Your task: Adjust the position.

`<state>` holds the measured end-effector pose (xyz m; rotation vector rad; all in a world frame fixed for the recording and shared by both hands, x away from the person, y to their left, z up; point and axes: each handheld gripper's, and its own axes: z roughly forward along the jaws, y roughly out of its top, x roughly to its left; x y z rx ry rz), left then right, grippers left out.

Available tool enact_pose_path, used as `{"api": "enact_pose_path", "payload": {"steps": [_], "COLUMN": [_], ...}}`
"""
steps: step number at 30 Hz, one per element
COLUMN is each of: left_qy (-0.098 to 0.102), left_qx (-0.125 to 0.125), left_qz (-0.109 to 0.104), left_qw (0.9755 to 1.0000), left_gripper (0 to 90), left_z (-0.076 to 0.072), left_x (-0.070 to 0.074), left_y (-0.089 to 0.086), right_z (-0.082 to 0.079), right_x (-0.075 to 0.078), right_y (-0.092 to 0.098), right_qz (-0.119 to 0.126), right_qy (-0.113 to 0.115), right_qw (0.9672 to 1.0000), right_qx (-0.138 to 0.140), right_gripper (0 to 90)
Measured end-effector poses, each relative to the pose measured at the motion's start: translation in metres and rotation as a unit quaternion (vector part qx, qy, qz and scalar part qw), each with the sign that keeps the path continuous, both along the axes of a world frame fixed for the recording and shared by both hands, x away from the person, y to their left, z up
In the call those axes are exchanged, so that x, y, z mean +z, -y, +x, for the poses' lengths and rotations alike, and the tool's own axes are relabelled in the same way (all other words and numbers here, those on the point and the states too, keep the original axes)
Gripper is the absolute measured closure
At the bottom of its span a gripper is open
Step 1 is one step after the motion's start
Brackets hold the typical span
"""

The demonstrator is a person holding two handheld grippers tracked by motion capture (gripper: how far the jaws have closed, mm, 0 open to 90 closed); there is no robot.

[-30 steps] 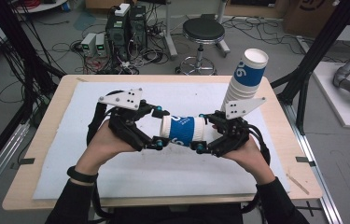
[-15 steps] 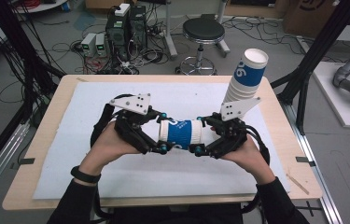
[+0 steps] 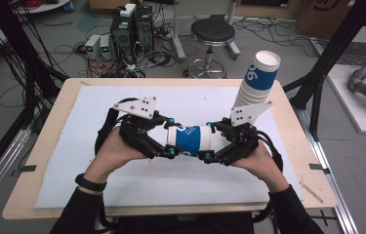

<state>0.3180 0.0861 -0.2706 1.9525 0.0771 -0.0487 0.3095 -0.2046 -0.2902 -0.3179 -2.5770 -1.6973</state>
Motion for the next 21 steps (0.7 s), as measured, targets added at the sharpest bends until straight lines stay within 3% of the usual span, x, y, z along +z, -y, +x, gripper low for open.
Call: {"api": "enact_pose_path", "payload": {"steps": [5,12,18,21], "left_qy": [0.002,0.004,0.011,0.013], "left_qx": [-0.002,0.008,0.025,0.031], "left_qz": [-0.022,-0.061,-0.123,-0.137], "left_qw": [0.9998,0.9981,0.9921,0.9900], "left_gripper": [28.9,28.9,29.0,29.0], "left_z": [0.001,0.002,0.003,0.003], "left_x": [0.000,0.003,0.006,0.007], "left_y": [-0.002,-0.010,-0.022,-0.024], "right_z": [-0.001,-0.001,-0.001,0.000], "right_x": [0.001,0.005,0.007,0.007], "right_y": [0.000,0.004,0.009,0.008], "right_qz": [0.011,0.035,0.052,0.057], "right_qy": [-0.001,0.023,0.016,0.009], "right_qw": [0.9999,0.9989,0.9976,0.9972], "right_qx": [-0.002,-0.023,-0.043,-0.047], "right_gripper": [17.1,13.5,13.4,13.4]}}
